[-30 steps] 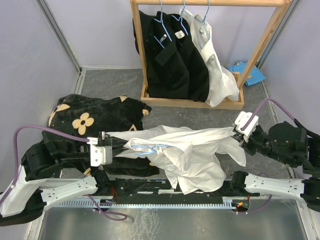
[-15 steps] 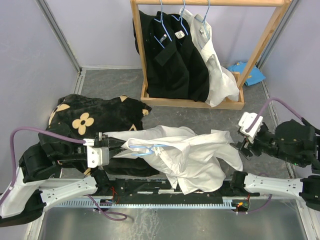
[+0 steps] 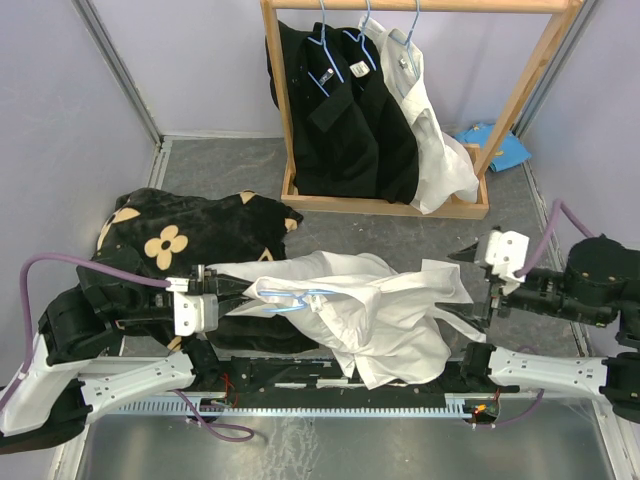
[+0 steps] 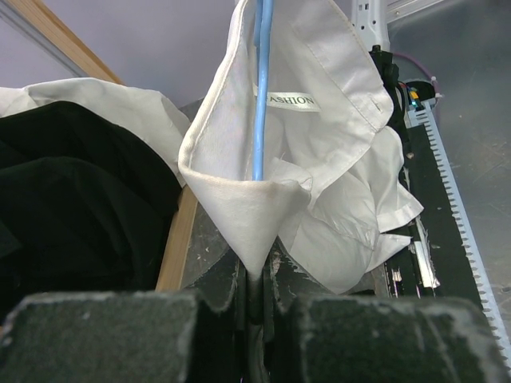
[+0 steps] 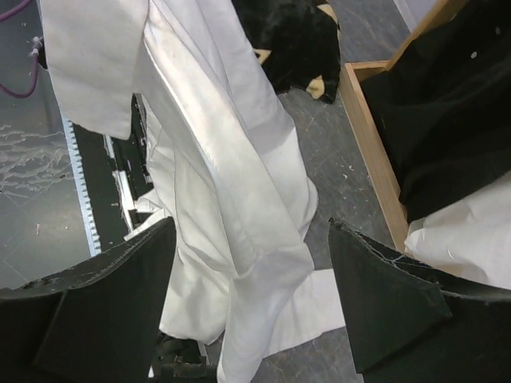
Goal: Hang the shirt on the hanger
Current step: Adjust the shirt on the hanger.
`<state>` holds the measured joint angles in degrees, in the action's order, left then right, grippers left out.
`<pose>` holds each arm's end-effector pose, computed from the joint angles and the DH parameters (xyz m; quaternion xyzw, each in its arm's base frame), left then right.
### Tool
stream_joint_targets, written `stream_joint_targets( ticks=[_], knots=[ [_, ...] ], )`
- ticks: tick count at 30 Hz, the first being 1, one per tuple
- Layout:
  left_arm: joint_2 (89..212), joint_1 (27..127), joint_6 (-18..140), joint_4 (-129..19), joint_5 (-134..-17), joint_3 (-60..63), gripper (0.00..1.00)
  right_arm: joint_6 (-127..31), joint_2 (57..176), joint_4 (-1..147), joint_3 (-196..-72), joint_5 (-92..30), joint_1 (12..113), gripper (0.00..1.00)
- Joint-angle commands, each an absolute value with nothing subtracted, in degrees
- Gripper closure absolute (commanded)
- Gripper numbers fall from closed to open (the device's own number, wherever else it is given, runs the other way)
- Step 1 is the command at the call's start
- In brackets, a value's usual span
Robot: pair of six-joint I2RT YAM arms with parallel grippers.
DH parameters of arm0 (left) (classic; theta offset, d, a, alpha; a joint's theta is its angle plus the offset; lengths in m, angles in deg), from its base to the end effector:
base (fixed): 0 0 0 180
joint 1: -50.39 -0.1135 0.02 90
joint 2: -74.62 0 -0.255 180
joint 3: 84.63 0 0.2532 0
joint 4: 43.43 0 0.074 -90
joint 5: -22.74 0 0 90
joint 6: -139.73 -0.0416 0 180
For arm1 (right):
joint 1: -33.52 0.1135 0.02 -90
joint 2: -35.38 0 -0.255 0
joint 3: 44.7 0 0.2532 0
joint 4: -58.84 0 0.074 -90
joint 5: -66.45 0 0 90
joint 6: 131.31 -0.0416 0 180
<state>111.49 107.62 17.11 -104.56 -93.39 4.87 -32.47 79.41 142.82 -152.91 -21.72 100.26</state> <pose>0.0278 -0.0770 0.4513 0.6256 0.4183 -0.3028 0.5848 0.0232 0.0506 0.4795 -0.4940 0.6521 0.2669 0.5094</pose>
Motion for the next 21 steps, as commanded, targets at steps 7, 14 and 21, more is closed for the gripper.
stream_joint_targets(
  ticks=[7, 14, 21],
  knots=[
    [112.22, 107.52, 19.13, -99.37, -95.94, 5.28, 0.97, -29.23, 86.23, 133.86, -148.97, -25.82, 100.31, 0.16],
    [112.07, 107.64, 19.32, -99.46, -96.08, 5.19, 0.97, -28.22, 86.66, 134.17, -147.74, -26.40, 100.31, 0.18],
    [112.60, 107.52, 19.17, -99.33, -96.35, 5.11, 0.97, -27.96, 87.22, 136.49, -147.53, -26.02, 100.31, 0.24]
  ],
)
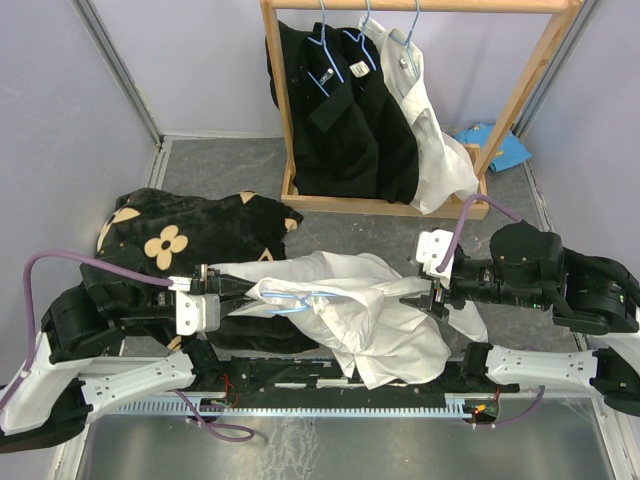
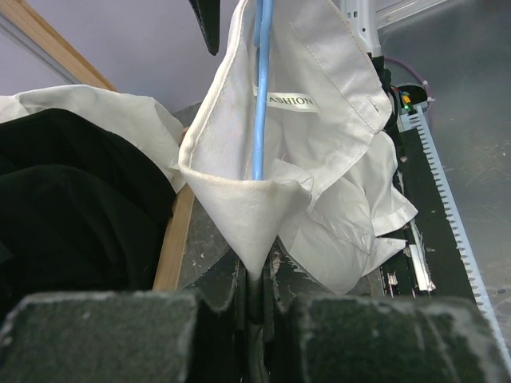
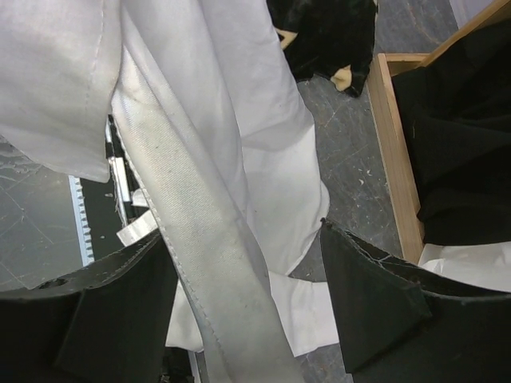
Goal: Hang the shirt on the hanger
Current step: Adjust the shirt on the hanger.
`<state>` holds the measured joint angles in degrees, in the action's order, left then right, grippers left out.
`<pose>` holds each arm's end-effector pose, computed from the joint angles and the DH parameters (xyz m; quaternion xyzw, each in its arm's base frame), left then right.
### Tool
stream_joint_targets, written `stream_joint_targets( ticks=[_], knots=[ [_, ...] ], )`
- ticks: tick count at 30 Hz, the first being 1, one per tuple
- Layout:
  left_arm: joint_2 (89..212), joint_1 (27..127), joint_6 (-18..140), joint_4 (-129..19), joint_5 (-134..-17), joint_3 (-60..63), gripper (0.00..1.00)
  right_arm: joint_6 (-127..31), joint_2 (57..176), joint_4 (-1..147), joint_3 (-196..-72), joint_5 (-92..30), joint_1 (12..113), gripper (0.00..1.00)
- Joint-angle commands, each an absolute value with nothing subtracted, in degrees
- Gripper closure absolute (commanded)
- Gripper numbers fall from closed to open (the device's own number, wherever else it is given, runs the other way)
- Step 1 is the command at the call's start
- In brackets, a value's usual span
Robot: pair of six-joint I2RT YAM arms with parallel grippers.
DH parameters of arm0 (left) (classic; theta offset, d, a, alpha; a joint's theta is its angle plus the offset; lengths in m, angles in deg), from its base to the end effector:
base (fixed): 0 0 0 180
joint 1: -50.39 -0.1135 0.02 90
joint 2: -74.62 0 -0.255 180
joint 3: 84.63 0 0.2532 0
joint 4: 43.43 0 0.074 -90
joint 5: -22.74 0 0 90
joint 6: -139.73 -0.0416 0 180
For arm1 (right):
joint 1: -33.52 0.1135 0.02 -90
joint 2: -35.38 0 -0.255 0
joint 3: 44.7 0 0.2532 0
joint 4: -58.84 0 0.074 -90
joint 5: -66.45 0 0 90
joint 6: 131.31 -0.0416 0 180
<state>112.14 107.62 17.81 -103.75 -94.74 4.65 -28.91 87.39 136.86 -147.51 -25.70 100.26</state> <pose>0.0294 -0.0811 0.4512 0.6271 0.4157 -0.3145 0.5789 0.0483 0.1162 0.4578 -0.5512 0.6517 0.2520 0.4560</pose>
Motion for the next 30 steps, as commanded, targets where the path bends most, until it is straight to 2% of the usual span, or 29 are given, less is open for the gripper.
stream_joint_targets(
  ticks=[1, 8, 11, 13, 17, 20, 26, 30],
  knots=[
    [112.62, 107.54, 19.07, -99.34, -96.41, 5.11, 0.97, -27.95, 87.24, 136.71, -147.57, -26.01, 100.34, 0.27],
    [112.88, 107.52, 19.24, -99.33, -96.91, 5.28, 0.97, -28.13, 87.02, 135.91, -147.86, -26.47, 100.31, 0.59],
    [112.95, 107.56, 19.34, -99.33, -97.05, 5.36, 0.97, -28.45, 86.81, 135.13, -148.21, -27.39, 100.31, 0.68],
    [112.97, 107.52, 19.33, -99.33, -97.05, 5.41, 0.97, -28.79, 86.59, 134.87, -148.28, -28.09, 100.31, 0.64],
    [113.03, 107.58, 19.35, -99.33, -97.05, 5.43, 0.97, -29.26, 86.20, 134.77, -147.93, -29.26, 100.31, 0.35],
    [113.21, 107.52, 19.30, -99.33, -97.20, 5.45, 0.97, -29.47, 86.30, 134.61, -147.81, -31.07, 100.31, 0.25],
    [113.67, 107.53, 19.07, -98.85, -97.78, 5.35, 0.97, -29.93, 87.63, 132.25, -146.87, -33.67, 100.34, 0.23],
    [113.91, 107.53, 18.90, -98.82, -98.23, 5.54, 0.97, -30.15, 88.43, 131.08, -145.79, -35.00, 100.31, 0.25]
  ],
)
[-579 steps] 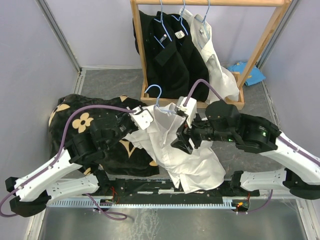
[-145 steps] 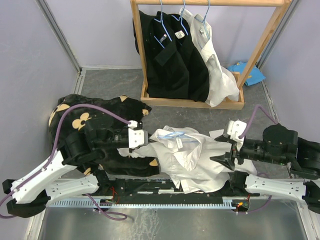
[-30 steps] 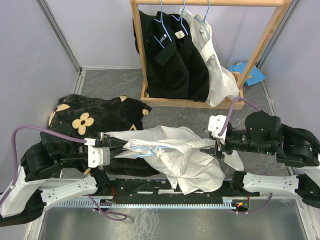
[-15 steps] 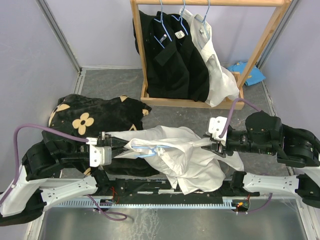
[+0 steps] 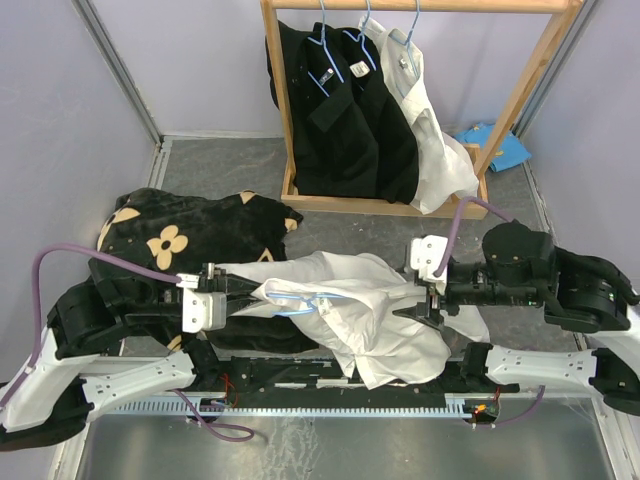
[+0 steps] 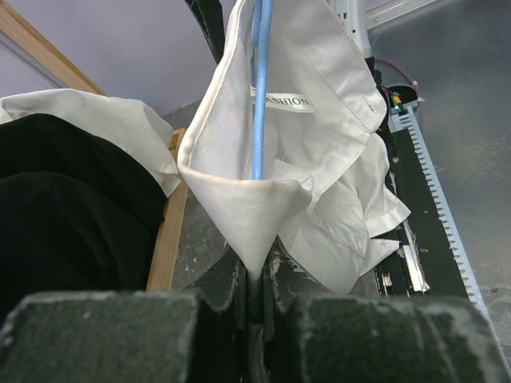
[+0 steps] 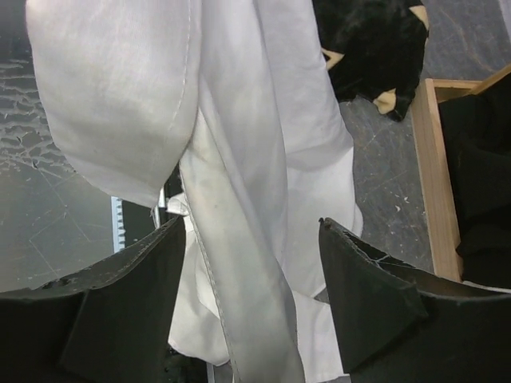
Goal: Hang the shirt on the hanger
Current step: Adjust the shirt on the hanger.
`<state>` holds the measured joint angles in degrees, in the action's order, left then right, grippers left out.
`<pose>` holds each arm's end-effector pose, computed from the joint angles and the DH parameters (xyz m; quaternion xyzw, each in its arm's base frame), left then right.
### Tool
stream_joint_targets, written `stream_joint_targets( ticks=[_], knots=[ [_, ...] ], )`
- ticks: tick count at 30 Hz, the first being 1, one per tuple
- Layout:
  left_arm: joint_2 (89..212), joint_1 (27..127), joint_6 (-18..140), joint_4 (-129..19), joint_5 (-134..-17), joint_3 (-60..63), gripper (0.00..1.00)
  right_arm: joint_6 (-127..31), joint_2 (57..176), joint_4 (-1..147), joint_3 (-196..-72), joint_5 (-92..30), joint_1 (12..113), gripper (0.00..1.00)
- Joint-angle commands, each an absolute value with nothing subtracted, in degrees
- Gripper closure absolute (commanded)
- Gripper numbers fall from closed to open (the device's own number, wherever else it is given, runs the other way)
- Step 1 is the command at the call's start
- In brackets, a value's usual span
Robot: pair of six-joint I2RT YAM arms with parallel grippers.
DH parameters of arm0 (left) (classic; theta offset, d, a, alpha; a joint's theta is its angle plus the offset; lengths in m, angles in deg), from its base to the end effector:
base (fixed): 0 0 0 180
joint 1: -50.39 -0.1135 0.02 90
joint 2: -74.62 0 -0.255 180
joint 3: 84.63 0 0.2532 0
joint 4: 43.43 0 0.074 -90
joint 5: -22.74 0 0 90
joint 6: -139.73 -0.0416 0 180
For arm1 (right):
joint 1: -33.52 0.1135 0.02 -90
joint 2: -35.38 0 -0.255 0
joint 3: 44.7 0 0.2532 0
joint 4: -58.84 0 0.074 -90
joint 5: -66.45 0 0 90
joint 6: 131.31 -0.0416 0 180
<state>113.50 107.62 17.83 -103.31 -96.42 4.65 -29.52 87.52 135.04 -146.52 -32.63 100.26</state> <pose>0.0326 -0.0881 0.4505 0.6342 0.4120 -0.3246 0.5681 0.0454 0.1223 0.4565 -0.5688 0.6300 0.3017 0.4342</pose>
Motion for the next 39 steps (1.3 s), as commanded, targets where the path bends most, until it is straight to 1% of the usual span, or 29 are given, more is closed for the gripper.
stream_joint_targets(
  ticks=[1, 4, 7, 9, 10, 12, 13, 15, 17, 22, 25, 26, 29, 32, 36, 39],
  knots=[
    [113.91, 107.53, 18.91, -98.80, -98.32, 5.60, 0.97, -30.17, 88.56, 131.08, -145.66, -35.08, 100.31, 0.27],
    [114.00, 107.56, 19.08, -98.76, -98.52, 5.63, 0.97, -30.15, 88.67, 131.08, -145.68, -35.90, 100.31, 0.35],
    [114.00, 107.56, 19.28, -98.89, -98.95, 5.50, 0.97, -30.40, 88.56, 130.99, -146.05, -36.27, 100.31, 0.49],
    [114.29, 107.56, 19.58, -98.89, -99.65, 5.55, 0.97, -31.06, 88.46, 130.61, -146.45, -36.29, 100.32, 0.65],
    [114.45, 107.52, 19.61, -98.93, -100.02, 5.55, 0.97, -31.44, 88.40, 130.52, -146.61, -36.64, 100.31, 0.77],
    [114.61, 107.57, 19.69, -98.85, -100.25, 5.48, 0.97, -32.28, 88.02, 130.02, -146.40, -37.29, 100.32, 0.96],
    [114.57, 107.58, 20.07, -98.44, -100.06, 5.34, 0.96, -32.94, 87.58, 129.64, -145.96, -37.00, 100.31, 1.00],
    [114.45, 107.54, 21.88, -97.05, -98.54, 4.93, 0.89, -34.67, 86.54, 128.90, -144.41, -34.95, 100.32, 1.00],
    [114.37, 107.54, 23.60, -95.73, -96.56, 4.49, 0.78, -37.25, 85.13, 128.43, -143.27, -31.16, 100.31, 1.00],
    [113.89, 107.56, 27.01, -93.07, -94.04, 2.99, 0.52, -42.73, 82.43, 128.54, -141.19, -26.53, 100.31, 1.00],
    [113.27, 107.52, 28.27, -91.78, -91.37, 1.32, 0.41, -44.84, 81.44, 129.49, -140.28, -24.03, 100.32, 1.00],
    [113.24, 107.56, 29.33, -91.61, -90.02, 0.99, 0.34, -45.35, 81.11, 129.90, -139.87, -23.11, 100.31, 1.00],
    [113.18, 107.55, 31.61, -93.52, -85.22, 0.29, 0.24, -46.05, 79.68, 130.81, -137.53, -20.68, 100.32, 1.00],
    [112.67, 107.61, 34.31, -95.53, -81.17, -1.56, 0.17, -46.64, 77.95, 131.37, -134.56, -18.50, 100.31, 1.00],
    [111.63, 107.59, 38.20, -97.03, -79.54, -4.81, 0.03, -49.12, 78.10, 133.19, -132.61, -17.80, 100.31, 1.00],
    [111.39, 107.56, 41.75, -96.96, -76.48, -7.37, 0.01, -52.48, 79.06, 136.67, -132.28, -11.94, 100.36, 1.00]
  ],
)
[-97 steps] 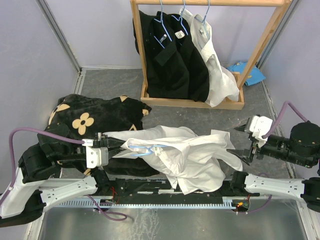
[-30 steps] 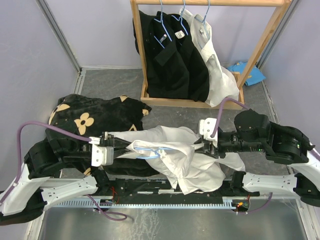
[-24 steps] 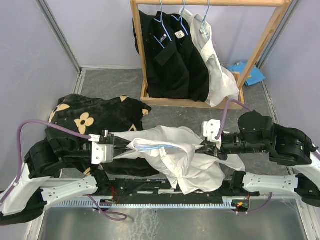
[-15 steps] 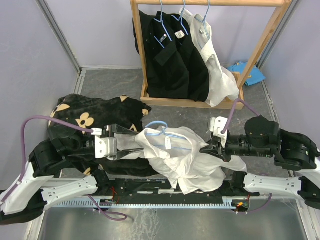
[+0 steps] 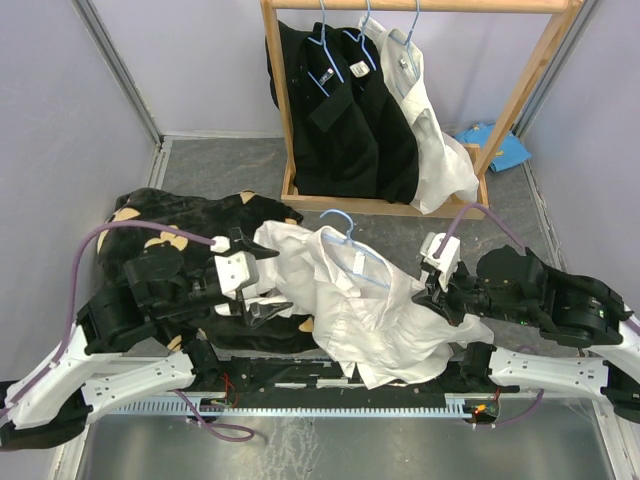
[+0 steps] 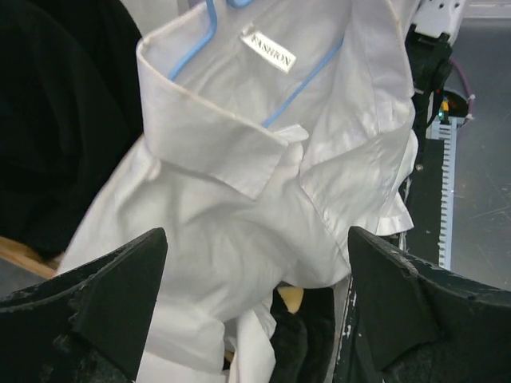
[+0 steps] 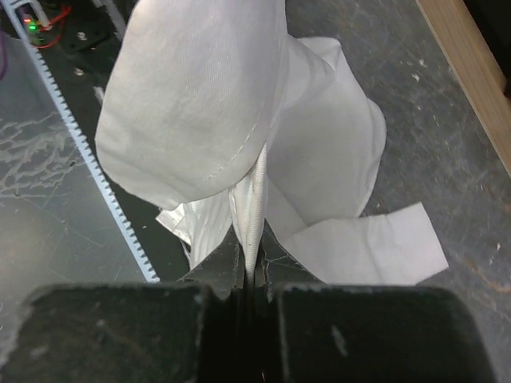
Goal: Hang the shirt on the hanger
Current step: Adjust the shirt on the hanger.
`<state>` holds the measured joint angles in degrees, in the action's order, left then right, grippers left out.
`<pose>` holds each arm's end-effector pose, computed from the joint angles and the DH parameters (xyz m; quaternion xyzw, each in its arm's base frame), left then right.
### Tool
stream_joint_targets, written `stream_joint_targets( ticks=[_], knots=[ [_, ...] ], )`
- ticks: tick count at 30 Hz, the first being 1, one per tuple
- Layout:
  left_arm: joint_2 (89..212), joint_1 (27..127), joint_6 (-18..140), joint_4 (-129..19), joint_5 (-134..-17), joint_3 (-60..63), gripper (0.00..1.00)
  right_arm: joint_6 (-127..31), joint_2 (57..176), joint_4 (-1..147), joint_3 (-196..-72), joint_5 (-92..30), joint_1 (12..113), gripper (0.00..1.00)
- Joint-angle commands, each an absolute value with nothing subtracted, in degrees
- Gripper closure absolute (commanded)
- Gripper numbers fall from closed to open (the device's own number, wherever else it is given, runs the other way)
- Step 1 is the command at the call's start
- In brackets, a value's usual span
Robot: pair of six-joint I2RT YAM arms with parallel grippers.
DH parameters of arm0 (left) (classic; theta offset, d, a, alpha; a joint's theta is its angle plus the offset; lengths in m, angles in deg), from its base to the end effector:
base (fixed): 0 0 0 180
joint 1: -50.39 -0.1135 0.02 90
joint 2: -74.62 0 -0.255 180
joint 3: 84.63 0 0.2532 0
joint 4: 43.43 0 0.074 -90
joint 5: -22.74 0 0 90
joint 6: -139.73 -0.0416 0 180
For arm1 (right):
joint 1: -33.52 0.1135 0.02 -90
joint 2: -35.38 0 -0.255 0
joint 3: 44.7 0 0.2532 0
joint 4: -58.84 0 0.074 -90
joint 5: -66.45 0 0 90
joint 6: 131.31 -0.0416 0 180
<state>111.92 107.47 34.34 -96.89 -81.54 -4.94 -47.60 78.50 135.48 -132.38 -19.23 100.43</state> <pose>0.0546 -0.1032 0.4168 0.5165 0.5712 -0.3141 0.5553 0.0469 0.1019 0.4041 -0.4255 0.7640 0.2620 0.4081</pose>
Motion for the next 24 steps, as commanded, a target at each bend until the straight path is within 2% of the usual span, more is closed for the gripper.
stream_joint_targets(
  ticks=[1, 9, 14, 24],
  knots=[
    [111.67, 107.52, 42.69, -97.07, -75.43, -7.93, 0.00, -53.80, 79.16, 137.53, -131.97, -10.11, 100.32, 1.00],
    [120.72, 107.54, 52.56, -97.07, -68.16, -10.87, 0.01, -62.99, 77.44, 141.66, -129.27, -2.20, 100.32, 1.00],
    [127.58, 107.53, 57.28, -96.03, -67.79, -10.63, 0.01, -66.73, 76.13, 140.41, -126.26, -1.99, 100.31, 1.00],
    [135.88, 107.54, 63.21, -90.50, -68.57, -8.77, 0.01, -76.48, 76.26, 150.25, -127.79, 6.38, 100.31, 1.00]
  ],
)
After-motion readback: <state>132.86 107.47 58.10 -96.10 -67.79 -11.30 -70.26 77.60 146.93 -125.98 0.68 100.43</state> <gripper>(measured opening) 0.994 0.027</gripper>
